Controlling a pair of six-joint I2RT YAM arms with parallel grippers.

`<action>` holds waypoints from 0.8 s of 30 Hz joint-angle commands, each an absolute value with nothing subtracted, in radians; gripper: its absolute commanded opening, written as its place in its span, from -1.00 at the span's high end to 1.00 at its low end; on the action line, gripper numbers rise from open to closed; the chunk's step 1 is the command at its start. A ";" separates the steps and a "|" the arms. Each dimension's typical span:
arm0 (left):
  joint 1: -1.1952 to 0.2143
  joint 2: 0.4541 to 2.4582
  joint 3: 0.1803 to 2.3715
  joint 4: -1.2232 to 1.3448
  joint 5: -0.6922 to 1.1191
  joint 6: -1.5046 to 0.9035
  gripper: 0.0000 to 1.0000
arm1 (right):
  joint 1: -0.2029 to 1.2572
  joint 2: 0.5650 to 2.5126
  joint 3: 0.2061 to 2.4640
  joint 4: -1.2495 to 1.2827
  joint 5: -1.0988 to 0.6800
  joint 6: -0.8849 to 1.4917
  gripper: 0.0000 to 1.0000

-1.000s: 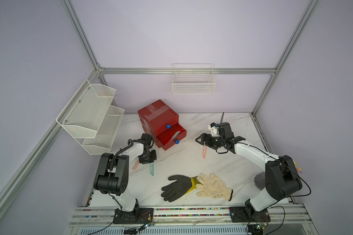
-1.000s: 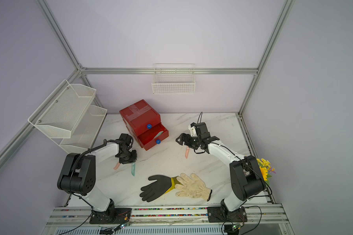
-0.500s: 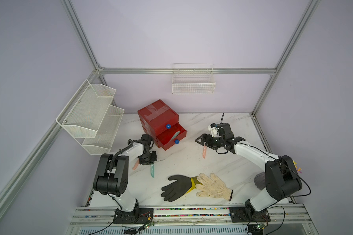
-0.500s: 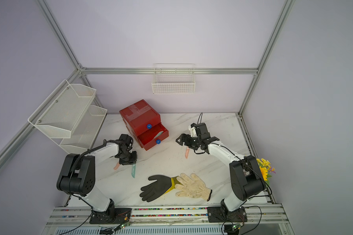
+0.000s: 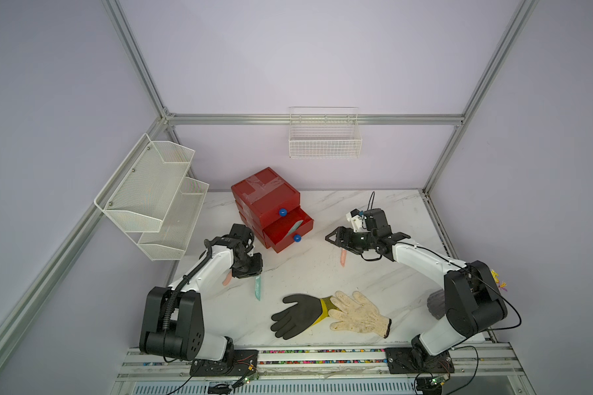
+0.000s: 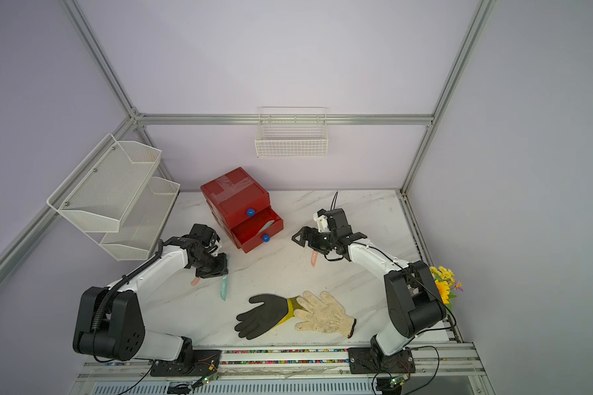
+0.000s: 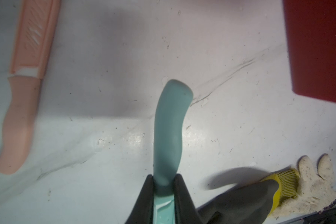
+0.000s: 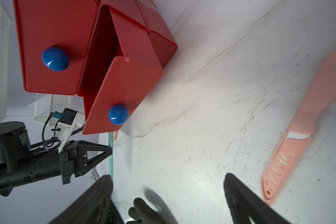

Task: Place the fruit knives into the drawer by color
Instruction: Pick up the fruit knife from the center of the board, then place the fruit knife in the drawer.

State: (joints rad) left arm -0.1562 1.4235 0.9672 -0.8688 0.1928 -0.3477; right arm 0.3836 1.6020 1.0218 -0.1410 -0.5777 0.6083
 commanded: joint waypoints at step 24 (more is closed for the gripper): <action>-0.402 1.700 1.799 -0.914 -0.214 0.013 0.52 | 0.427 1.627 1.059 -0.158 -0.670 0.618 -0.85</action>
